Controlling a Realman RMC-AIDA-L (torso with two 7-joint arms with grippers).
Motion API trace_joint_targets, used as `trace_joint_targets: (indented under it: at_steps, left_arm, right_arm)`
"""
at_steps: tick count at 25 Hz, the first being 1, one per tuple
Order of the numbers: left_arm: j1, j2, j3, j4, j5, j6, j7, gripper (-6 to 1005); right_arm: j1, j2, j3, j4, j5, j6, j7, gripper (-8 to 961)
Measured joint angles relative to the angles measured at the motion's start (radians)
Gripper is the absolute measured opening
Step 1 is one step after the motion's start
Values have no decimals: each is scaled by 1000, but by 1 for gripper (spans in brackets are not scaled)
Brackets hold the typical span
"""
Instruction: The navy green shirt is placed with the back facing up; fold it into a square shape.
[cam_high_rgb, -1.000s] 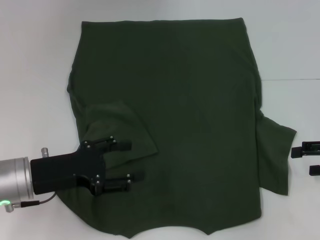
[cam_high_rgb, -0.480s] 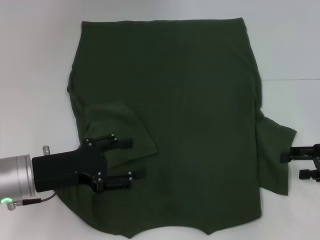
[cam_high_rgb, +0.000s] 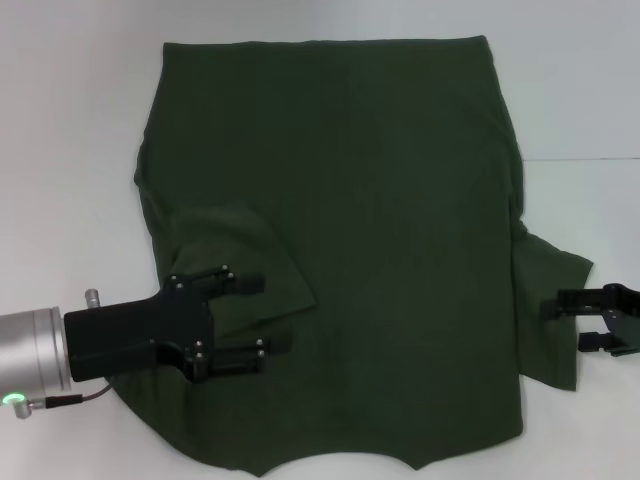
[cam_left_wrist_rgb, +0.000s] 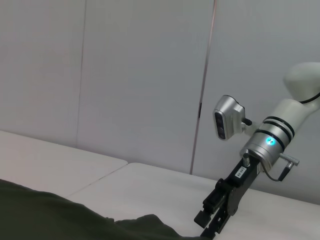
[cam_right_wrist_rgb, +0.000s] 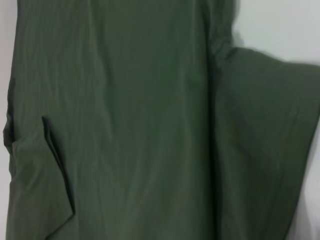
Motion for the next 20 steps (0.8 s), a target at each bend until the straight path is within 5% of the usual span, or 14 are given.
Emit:
trace_joint_targets:
  at_steps: [20]
  left_arm:
    - [-10, 4, -6, -1, -11, 0, -1, 817]
  right_arm:
    - [15, 22, -15, 4, 2, 38, 9, 812]
